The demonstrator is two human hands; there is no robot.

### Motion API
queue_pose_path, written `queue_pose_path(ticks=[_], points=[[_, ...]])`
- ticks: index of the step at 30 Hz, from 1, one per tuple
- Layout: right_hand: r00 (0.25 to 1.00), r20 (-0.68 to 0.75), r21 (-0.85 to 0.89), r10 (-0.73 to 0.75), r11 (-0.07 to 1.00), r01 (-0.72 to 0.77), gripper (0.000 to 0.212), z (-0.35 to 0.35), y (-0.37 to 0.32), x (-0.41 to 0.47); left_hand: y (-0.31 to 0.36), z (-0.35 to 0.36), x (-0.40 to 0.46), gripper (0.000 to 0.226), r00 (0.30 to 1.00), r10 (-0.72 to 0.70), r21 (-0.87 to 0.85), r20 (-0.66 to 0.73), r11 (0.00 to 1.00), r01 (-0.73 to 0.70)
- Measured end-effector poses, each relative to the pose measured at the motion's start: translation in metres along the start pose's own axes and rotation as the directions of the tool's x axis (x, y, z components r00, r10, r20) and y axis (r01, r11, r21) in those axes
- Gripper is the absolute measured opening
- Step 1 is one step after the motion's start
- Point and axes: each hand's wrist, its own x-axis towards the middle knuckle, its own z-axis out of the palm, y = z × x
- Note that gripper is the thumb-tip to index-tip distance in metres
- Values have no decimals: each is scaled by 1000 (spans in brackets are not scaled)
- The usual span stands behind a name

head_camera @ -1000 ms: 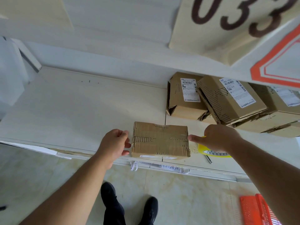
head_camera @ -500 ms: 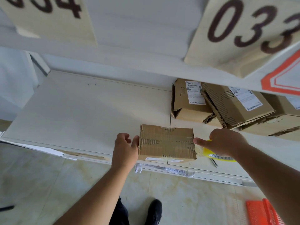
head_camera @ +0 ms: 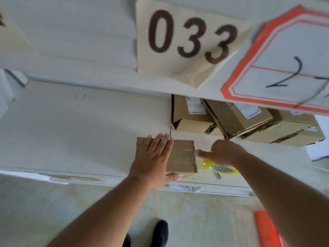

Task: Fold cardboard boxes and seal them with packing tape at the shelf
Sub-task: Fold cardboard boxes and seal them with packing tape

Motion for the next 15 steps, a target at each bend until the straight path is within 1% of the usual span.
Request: queue_pose_path(ticks=[2, 4, 8, 10, 13, 15], points=[[1000, 7, 14, -2, 1000, 1, 101, 0, -1, -1, 2, -2, -1, 120, 1000, -17, 1, -15, 1000, 17], [1000, 16, 24, 6, 1000, -6, 98, 0, -4, -3, 11, -10, 3, 119, 1000, -24, -2, 2, 1000, 24], [1000, 11, 15, 7, 1000, -7, 99, -1, -3, -6, 51, -25, 33, 123, 995, 60, 3, 78, 998, -61], [1000, 12, 14, 13, 1000, -13, 97, -1, 0, -7, 62, -27, 45, 124, 995, 62, -6, 81, 998, -62], [1000, 25, 6, -9, 1000, 9, 90, -16, 0, -16, 60, -35, 45, 125, 995, 95, -54, 25, 994, -94], [996, 56, 33, -70, 997, 69, 86, -41, -1, -31, 49, -48, 36, 127, 989, 136, -159, -56, 977, -143]])
